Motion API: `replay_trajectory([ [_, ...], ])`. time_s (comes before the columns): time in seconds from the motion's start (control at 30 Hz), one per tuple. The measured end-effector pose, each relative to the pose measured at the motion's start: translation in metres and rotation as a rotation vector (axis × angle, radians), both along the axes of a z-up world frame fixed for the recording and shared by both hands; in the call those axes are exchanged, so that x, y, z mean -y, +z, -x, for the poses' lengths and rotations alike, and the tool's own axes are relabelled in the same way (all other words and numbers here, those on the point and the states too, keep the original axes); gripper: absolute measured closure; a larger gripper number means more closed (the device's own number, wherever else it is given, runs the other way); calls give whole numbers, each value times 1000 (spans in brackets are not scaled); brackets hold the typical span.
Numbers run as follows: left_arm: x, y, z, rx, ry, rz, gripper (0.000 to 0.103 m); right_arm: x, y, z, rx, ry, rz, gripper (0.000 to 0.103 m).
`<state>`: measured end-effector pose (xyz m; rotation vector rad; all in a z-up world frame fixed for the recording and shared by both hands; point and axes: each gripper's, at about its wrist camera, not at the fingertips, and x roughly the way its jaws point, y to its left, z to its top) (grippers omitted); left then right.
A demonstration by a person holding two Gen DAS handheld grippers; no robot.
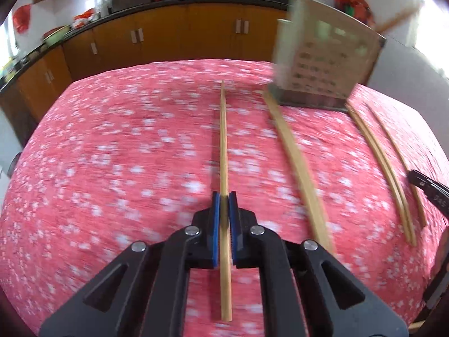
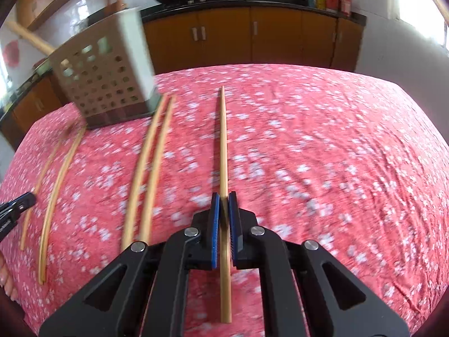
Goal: Organize utensils
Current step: 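Grasp a chopstick with the right tool while the left tool grasps another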
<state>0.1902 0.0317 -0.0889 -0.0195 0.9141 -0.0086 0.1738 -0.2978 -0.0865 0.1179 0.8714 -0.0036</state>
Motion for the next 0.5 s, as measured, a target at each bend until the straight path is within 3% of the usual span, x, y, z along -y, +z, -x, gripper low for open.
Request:
replay_trajectory([
  [0.17, -27, -1, -2, 19, 36, 18, 94, 12, -1, -6, 0, -27, -19, 95],
  [0.5, -32, 1, 0, 23, 41, 71, 94, 11, -2, -6, -1, -26, -6, 95],
])
